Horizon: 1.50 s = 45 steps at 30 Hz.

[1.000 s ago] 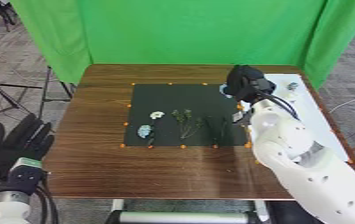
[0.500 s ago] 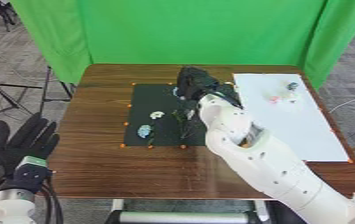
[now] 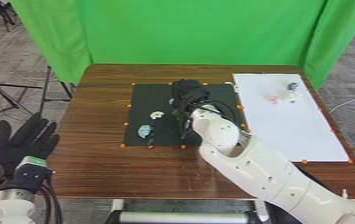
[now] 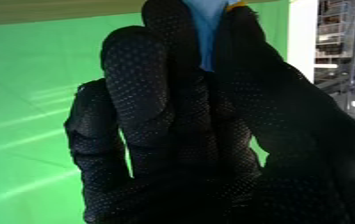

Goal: Arrange flowers

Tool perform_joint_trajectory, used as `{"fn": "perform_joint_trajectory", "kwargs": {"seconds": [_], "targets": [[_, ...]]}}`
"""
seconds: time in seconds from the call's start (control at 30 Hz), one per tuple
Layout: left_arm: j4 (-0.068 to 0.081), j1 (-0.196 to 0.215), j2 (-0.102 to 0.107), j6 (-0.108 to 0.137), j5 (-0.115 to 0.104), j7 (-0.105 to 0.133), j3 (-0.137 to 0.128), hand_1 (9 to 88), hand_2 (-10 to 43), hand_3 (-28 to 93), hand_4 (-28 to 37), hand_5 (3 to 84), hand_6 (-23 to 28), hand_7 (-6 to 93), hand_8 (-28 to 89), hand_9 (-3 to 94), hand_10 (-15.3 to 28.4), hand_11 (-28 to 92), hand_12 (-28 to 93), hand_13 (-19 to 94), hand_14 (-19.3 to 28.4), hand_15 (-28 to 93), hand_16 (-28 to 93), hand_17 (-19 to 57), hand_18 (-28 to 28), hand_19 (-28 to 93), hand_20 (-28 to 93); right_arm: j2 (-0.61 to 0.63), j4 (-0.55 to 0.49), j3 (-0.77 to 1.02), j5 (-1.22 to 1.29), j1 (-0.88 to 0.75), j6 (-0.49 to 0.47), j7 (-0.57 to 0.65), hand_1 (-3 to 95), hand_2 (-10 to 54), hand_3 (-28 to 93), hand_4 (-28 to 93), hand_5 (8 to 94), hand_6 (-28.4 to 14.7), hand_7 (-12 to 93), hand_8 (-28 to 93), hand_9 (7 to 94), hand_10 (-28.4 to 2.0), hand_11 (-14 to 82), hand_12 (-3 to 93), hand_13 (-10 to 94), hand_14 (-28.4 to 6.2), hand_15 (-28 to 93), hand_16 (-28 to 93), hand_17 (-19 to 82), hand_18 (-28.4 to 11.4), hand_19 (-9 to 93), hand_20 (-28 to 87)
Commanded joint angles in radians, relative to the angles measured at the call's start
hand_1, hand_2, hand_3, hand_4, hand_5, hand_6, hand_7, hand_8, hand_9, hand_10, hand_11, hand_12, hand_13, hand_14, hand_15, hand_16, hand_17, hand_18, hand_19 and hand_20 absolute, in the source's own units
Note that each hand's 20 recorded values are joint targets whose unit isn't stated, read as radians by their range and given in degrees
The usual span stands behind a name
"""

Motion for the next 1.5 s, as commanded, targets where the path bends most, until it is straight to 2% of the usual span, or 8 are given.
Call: {"fn": "perform_joint_trajectory", "kwargs": {"seconds": [0.03, 0.5, 0.53, 0.57, 0.6, 0.77, 0.87, 1.5], "targets": [[0.000, 0.012, -0.003, -0.015, 0.010, -0.017, -0.011, 22.4, 12.8, 71, -28.3, 36.7, 7.6, 18.7, -11, 31.0, 13.2, 23, 8, 21, 13.8, 36, -10, -5.4, 10.5, 26, 7, 0.020, 0.040, -0.006, -0.057, 0.005, 0.063, -0.007, 55.8, -5.6, 69, -28, 77.0, 0.0, 25, 1, 85.1, -8.5, 11.0, 28.5, 75, -7.7, 54, 30, 35, -22.7, 84, 39], [0.001, 0.016, -0.001, -0.020, 0.004, -0.013, -0.017, 23.2, 12.4, 71, -28.3, 36.8, 7.6, 18.7, -12, 31.0, 13.1, 23, 8, 21, 13.7, 36, -10, -5.4, 10.5, 26, 7, 0.033, 0.031, 0.005, 0.008, -0.009, -0.038, 0.011, 53.4, -9.4, 70, -28, 73.0, -0.8, 27, -1, 81.1, -9.8, 10.4, 27.1, 75, -7.7, 54, 30, 36, -23.1, 84, 40], [0.002, 0.019, -0.005, -0.034, 0.009, -0.020, -0.023, 23.2, 12.3, 71, -28.3, 36.7, 7.5, 18.7, -12, 31.0, 13.1, 23, 8, 21, 13.7, 36, -10, -5.4, 10.5, 26, 7, 0.031, 0.025, 0.008, 0.023, -0.011, -0.046, 0.032, 53.3, -9.5, 70, -28, 72.6, -0.9, 26, -1, 79.8, -10.1, 11.4, 25.9, 75, -7.8, 54, 30, 36, -23.1, 84, 40], [0.006, 0.029, -0.006, -0.075, 0.012, -0.025, -0.031, 23.1, 12.2, 72, -28.3, 36.7, 7.5, 18.7, -12, 31.0, 13.1, 23, 8, 21, 13.7, 36, -10, -5.4, 10.6, 26, 7, 0.029, 0.018, 0.010, 0.054, -0.011, -0.048, 0.051, 53.2, -9.5, 69, -28, 72.1, -1.0, 26, -1, 79.2, -10.2, 11.9, 25.3, 75, -7.8, 55, 30, 36, -23.2, 84, 40], [0.007, 0.027, -0.004, -0.079, 0.011, -0.022, -0.030, 23.3, 12.1, 72, -28.3, 36.7, 7.5, 18.7, -12, 31.0, 13.0, 23, 8, 21, 13.7, 36, -10, -5.4, 10.6, 26, 7, 0.028, 0.012, 0.016, 0.079, -0.013, -0.056, 0.064, 53.0, -9.5, 69, -28, 71.4, -1.1, 26, -1, 78.6, -10.4, 12.6, 24.6, 75, -7.9, 55, 30, 36, -23.2, 84, 40], [0.006, 0.030, -0.004, -0.079, 0.004, -0.008, -0.030, 24.0, 10.9, 72, -28.3, 36.3, 7.2, 18.5, -11, 30.9, 13.0, 22, 8, 22, 13.7, 36, -10, -5.6, 11.0, 26, 7, 0.031, -0.006, 0.037, 0.100, -0.017, -0.088, 0.069, 49.3, -9.5, 73, -28, 68.7, -1.5, 24, -3, 70.1, -12.7, 16.3, 16.2, 72, -7.8, 54, 34, 36, -23.5, 84, 39], [0.005, 0.036, -0.006, -0.082, 0.003, -0.007, -0.031, 24.2, 9.4, 72, -28.3, 36.0, 7.1, 18.4, -11, 30.7, 13.0, 22, 8, 22, 13.5, 35, -9, -5.6, 11.1, 25, 7, 0.032, -0.021, 0.047, 0.104, -0.022, -0.106, 0.065, 44.3, -9.5, 77, -28, 66.5, -1.4, 23, -14, 66.0, -13.7, 15.3, 14.9, 71, -9.0, 56, 30, 35, -23.7, 84, 39], [0.000, 0.041, -0.014, -0.078, -0.002, 0.013, -0.024, 25.4, 6.8, 72, -28.3, 35.5, 6.9, 18.1, -11, 30.3, 12.9, 21, 9, 21, 13.4, 34, -9, -5.6, 11.1, 24, 7, 0.111, -0.143, 0.134, 0.137, -0.066, -0.113, 0.083, 38.7, -9.5, 77, -28, 61.5, -3.5, 20, -13, 60.9, -15.2, 13.3, 14.7, 67, -10.8, 59, 26, 34, -24.2, 83, 38]]}}
